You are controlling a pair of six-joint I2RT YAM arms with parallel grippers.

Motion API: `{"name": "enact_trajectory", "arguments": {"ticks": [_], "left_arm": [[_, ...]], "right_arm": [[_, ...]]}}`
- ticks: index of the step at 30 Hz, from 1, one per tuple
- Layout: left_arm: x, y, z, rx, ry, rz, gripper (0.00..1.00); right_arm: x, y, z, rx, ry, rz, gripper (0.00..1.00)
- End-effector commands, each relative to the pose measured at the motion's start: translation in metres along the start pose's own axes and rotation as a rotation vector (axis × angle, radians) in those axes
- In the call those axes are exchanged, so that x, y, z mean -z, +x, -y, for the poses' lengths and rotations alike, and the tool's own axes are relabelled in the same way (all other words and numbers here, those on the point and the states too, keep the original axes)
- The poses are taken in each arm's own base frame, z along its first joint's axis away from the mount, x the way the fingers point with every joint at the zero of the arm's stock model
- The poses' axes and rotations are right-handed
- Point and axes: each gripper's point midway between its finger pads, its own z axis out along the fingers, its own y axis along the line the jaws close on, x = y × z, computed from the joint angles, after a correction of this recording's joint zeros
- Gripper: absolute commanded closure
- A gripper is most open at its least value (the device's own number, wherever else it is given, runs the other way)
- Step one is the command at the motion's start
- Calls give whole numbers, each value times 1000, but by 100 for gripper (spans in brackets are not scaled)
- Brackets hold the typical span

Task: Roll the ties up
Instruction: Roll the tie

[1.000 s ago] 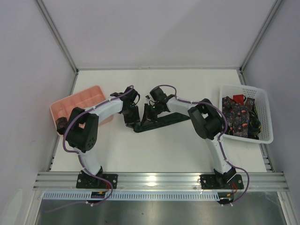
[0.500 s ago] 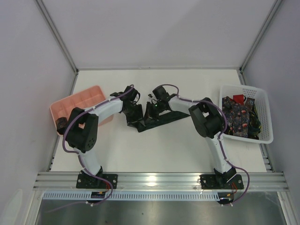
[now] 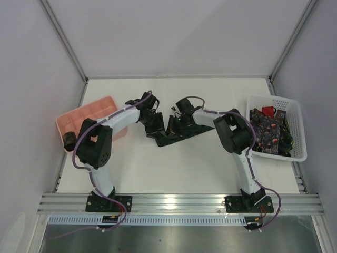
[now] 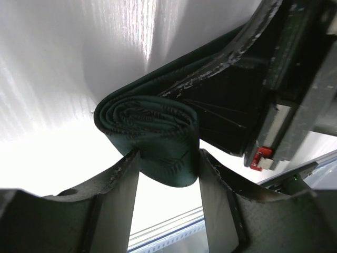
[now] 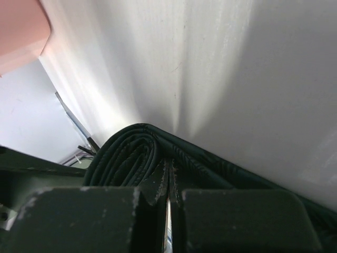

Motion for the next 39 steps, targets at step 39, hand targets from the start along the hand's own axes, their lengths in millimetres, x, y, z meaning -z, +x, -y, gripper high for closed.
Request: {"name": "enact_trajectory", "arguments": {"ticks": [39], "left_arm": [[65, -4, -8, -46, 194, 121, 28]], "right_arm": [[92, 1, -52, 153, 80, 140, 100]]}}
